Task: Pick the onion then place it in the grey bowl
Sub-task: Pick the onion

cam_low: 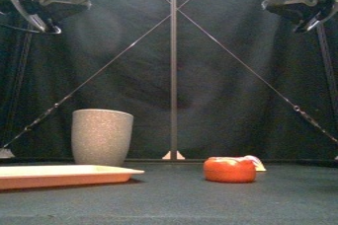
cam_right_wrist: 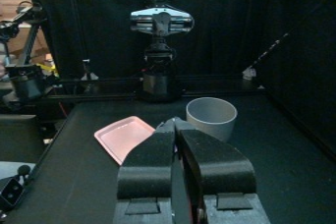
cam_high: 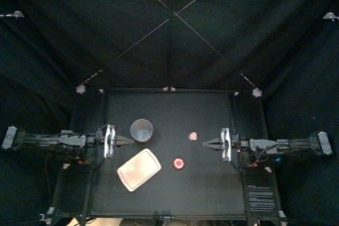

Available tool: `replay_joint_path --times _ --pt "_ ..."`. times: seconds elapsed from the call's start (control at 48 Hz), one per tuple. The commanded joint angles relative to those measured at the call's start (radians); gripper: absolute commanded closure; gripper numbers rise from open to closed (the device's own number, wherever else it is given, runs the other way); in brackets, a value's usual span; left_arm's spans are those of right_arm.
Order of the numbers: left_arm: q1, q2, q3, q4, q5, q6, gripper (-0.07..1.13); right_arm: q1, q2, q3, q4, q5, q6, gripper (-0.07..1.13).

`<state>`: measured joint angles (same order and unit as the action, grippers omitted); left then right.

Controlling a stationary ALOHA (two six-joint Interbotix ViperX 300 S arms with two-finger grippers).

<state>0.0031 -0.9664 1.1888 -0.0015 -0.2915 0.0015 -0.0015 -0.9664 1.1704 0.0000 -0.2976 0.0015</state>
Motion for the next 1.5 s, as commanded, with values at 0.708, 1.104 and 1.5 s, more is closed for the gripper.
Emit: replay_joint_path --times 0.708,1.104,1.5 --pt "0.041 0.002 -0.044 0.035 0.086 0.005 0.94 -0.261 0.242 -0.038 0.207 0.124 0.023 0.01" --pt "0.043 0.000 -0.040 0.034 0.081 0.005 0.94 -0.348 0.522 -0.040 0.086 0.195 0.029 0.05" --pt "0.043 0.002 -0.031 0.032 0.081 0.003 0.94 -0.379 0.818 -0.169 0.023 0.207 0.029 0.05"
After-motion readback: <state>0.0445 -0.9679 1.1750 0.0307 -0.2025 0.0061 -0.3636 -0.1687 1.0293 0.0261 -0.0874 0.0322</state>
